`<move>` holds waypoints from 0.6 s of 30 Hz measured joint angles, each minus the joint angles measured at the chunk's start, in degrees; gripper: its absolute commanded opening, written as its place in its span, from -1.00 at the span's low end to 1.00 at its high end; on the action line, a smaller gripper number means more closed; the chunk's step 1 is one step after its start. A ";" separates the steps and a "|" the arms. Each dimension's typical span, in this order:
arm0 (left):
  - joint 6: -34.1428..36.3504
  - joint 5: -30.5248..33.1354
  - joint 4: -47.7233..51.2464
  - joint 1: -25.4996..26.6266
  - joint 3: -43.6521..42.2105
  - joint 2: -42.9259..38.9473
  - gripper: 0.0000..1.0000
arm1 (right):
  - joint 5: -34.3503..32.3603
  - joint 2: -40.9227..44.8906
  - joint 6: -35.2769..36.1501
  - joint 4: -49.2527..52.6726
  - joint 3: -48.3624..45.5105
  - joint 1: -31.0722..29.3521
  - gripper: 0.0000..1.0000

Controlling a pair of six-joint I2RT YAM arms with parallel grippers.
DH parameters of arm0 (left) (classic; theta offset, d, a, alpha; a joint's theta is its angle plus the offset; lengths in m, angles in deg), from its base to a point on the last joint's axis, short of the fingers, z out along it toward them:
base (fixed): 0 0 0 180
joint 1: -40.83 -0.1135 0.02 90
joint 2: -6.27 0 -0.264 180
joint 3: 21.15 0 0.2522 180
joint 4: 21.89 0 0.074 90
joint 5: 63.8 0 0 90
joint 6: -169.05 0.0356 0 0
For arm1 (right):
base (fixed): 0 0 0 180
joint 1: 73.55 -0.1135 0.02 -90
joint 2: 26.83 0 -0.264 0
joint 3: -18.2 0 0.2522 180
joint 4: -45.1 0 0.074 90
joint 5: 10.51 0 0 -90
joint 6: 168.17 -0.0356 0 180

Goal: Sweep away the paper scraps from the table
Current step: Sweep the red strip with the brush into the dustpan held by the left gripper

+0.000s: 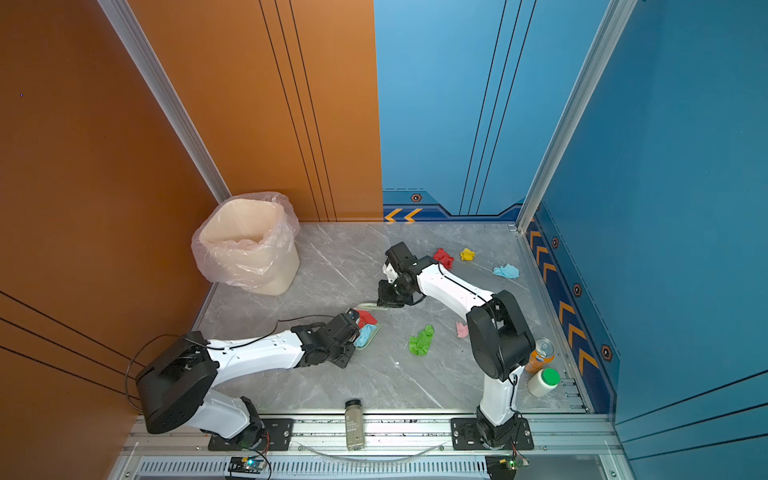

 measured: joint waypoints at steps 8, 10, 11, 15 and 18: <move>-0.13 0.00 0.00 -0.22 0.02 0.00 -1.00 | 0.94 5.97 0.87 3.74 -3.08 -1.03 -1.00; -0.13 -0.02 0.00 -0.37 0.02 0.04 -1.00 | 0.94 6.27 1.09 4.24 -3.21 -0.76 -1.00; -0.13 0.00 -0.02 -0.37 0.02 0.09 -1.00 | 0.94 6.27 1.14 4.28 -3.21 -0.57 -1.00; -0.15 0.00 -0.31 -0.37 0.00 0.09 -1.00 | 0.96 6.25 1.38 4.26 -3.21 1.05 -1.00; -0.17 0.00 -1.27 -0.37 -0.11 0.20 -1.00 | 0.98 6.01 1.51 4.39 -2.51 2.80 -1.00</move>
